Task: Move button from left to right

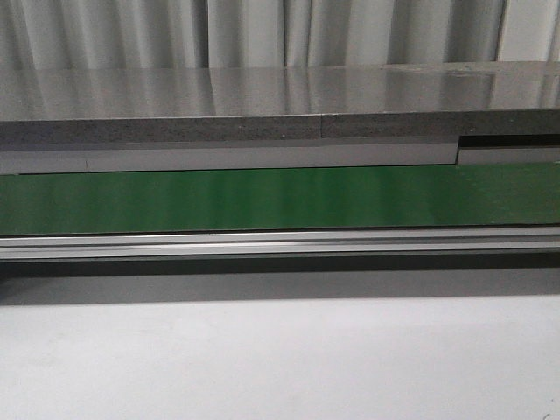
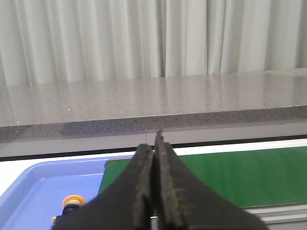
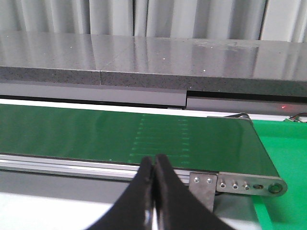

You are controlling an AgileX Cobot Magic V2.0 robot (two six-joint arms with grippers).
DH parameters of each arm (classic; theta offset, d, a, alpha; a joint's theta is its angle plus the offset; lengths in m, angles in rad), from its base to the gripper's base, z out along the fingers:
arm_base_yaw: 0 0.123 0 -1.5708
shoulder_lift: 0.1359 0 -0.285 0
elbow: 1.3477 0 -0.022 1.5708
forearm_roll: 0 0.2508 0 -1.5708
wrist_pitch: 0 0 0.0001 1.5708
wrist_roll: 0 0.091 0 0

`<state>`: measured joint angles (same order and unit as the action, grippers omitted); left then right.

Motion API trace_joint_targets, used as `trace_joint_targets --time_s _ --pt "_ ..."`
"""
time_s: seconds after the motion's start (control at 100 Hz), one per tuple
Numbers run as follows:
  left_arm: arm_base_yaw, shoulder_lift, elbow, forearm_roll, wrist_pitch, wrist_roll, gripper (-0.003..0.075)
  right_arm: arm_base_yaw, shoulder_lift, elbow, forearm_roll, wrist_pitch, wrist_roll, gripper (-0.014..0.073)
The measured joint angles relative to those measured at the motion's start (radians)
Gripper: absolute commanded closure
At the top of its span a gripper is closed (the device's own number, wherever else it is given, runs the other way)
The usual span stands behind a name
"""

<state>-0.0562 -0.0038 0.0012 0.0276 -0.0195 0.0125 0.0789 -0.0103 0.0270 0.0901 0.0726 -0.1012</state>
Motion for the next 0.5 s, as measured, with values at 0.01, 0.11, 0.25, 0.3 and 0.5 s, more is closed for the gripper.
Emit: trace_joint_targets --time_s 0.01,0.11,0.25,0.3,0.5 --pt "0.0 0.0 0.0 0.0 0.0 0.0 0.074 0.0 0.0 0.0 0.0 0.0 0.0 0.0661" --pt "0.0 0.0 -0.006 -0.002 0.049 0.0 0.074 0.0 0.0 0.0 0.0 0.0 0.0 0.0661" --pt "0.0 0.025 -0.095 -0.028 0.174 0.0 0.074 0.0 0.0 0.0 0.0 0.0 0.0 0.0661" --pt "0.0 0.053 -0.146 -0.041 0.208 0.0 0.074 0.0 0.0 0.0 0.0 0.0 0.0 0.0661" --pt "0.0 0.232 -0.397 -0.064 0.417 0.0 0.074 0.0 0.0 0.0 0.0 0.0 0.0 0.0661"
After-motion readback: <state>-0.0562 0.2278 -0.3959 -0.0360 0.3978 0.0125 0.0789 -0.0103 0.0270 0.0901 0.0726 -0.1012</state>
